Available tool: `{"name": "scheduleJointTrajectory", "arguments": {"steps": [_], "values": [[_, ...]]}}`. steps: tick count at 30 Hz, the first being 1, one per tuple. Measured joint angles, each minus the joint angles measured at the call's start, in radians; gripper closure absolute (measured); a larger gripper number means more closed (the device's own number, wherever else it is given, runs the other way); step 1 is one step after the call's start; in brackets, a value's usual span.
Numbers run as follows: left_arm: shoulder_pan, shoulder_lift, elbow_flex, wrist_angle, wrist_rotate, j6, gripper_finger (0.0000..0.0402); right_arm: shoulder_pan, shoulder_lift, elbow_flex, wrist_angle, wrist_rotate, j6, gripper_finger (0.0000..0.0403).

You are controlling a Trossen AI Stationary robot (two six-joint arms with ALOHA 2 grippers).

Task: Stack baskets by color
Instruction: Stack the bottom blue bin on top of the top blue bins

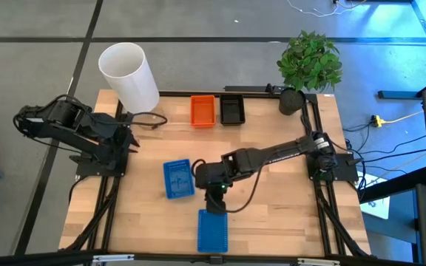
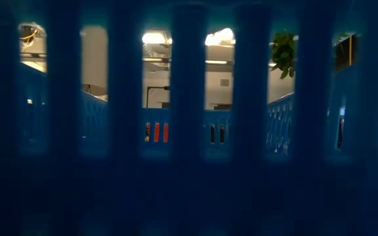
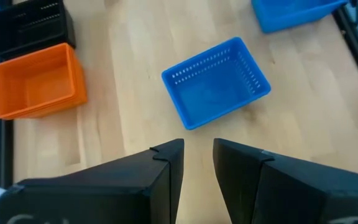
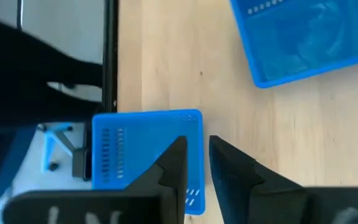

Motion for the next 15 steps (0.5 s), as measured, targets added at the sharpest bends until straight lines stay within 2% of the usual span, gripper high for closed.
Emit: {"name": "scheduleJointTrajectory", "arguments": {"steps": [7, 15], "values": [[0.000, 0.000, 0.000, 0.000, 0.002, 0.000, 0.0324, 0.040, 0.000, -0.009, -0.009, 0.002, -0.143, 0.0336], [0.000, 0.000, 0.000, 0.000, 0.002, 0.001, 0.0324, 0.043, 0.000, -0.009, 0.030, 0.007, -0.175, 0.0338]]}}
